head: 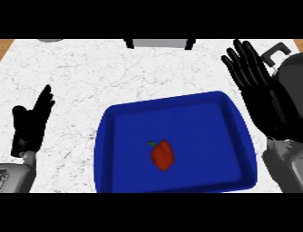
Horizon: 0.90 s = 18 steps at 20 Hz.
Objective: Pick the bell pepper from the tray and place it in the pot
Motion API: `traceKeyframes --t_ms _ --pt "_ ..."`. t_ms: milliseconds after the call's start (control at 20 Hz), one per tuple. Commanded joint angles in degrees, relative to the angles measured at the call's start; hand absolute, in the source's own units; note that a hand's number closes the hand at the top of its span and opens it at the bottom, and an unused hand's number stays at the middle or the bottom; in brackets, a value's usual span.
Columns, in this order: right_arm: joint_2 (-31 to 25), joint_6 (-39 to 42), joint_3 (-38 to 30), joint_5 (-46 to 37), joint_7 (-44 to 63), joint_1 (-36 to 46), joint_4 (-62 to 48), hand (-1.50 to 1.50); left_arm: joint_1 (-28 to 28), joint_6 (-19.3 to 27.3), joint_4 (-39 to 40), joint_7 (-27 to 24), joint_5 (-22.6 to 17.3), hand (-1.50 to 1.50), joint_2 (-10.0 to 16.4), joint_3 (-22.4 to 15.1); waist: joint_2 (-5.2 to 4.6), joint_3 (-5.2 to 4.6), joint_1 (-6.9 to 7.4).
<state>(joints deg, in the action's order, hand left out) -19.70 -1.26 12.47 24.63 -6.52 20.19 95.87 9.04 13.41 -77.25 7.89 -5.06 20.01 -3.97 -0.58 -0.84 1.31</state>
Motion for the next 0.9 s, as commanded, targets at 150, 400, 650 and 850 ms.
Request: traceKeyframes --t_ms 150,400,650,850 --pt "0.99 10.05 7.92 -7.36 -3.74 10.97 -17.15 1.50 6.35 0.38 -6.25 -0.97 -2.08 0.00 -2.40 1.13 -0.33 0.89 2.73" --pt "-3.59 7.17 14.81 -26.81 -10.33 15.08 -25.77 -1.50 7.92 -1.11 -8.60 -0.87 -4.98 0.00 -3.87 1.41 -0.66 0.89 3.59" --pt "3.06 11.82 12.74 -25.32 -31.73 18.87 -41.88 -1.50 5.94 -1.12 -13.06 3.87 -6.11 0.00 -2.30 2.74 -0.09 0.98 1.95" --pt "1.09 19.49 12.04 -26.80 -33.37 25.33 -43.70 -1.50 4.72 -0.43 -12.86 3.29 -5.34 0.00 -2.58 4.03 0.37 0.86 -0.07"
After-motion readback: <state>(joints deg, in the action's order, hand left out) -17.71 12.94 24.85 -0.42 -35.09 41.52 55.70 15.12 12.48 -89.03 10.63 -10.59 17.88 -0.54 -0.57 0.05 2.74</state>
